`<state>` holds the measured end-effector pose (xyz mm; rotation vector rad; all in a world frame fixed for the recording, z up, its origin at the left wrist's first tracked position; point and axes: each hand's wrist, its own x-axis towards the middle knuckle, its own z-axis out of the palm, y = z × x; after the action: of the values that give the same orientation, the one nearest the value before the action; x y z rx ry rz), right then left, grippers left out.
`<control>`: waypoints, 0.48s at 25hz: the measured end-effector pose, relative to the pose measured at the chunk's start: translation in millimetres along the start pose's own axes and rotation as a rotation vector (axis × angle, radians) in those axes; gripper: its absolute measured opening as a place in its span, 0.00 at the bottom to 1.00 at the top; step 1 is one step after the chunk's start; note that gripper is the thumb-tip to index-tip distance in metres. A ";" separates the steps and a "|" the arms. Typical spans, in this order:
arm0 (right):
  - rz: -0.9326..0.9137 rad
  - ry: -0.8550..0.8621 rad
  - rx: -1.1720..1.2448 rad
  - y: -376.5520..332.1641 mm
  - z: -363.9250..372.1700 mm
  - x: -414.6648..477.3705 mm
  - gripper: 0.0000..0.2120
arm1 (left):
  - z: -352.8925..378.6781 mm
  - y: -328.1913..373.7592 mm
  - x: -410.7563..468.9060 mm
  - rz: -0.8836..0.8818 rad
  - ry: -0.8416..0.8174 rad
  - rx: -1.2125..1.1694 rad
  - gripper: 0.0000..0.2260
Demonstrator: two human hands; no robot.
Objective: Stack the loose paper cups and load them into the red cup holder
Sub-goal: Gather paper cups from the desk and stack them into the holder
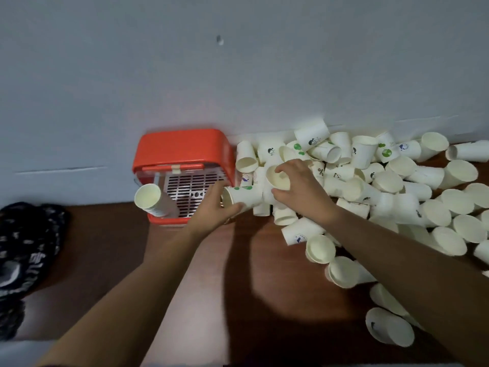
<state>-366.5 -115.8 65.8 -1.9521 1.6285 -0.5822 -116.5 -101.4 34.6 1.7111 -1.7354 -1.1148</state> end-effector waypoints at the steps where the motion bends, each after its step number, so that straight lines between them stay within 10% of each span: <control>1: -0.014 -0.007 0.004 -20.3 10.1 1.2 0.23 | -18.7 -9.7 -13.3 -0.018 0.017 -0.014 0.25; 12: -0.080 0.020 0.081 -170.6 101.5 29.2 0.26 | -194.0 -95.0 -78.0 -0.127 0.450 -0.013 0.32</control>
<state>-168.4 -109.2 96.9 -1.9656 1.5201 -0.6901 103.5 -60.2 85.9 1.9059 -1.3535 -0.7121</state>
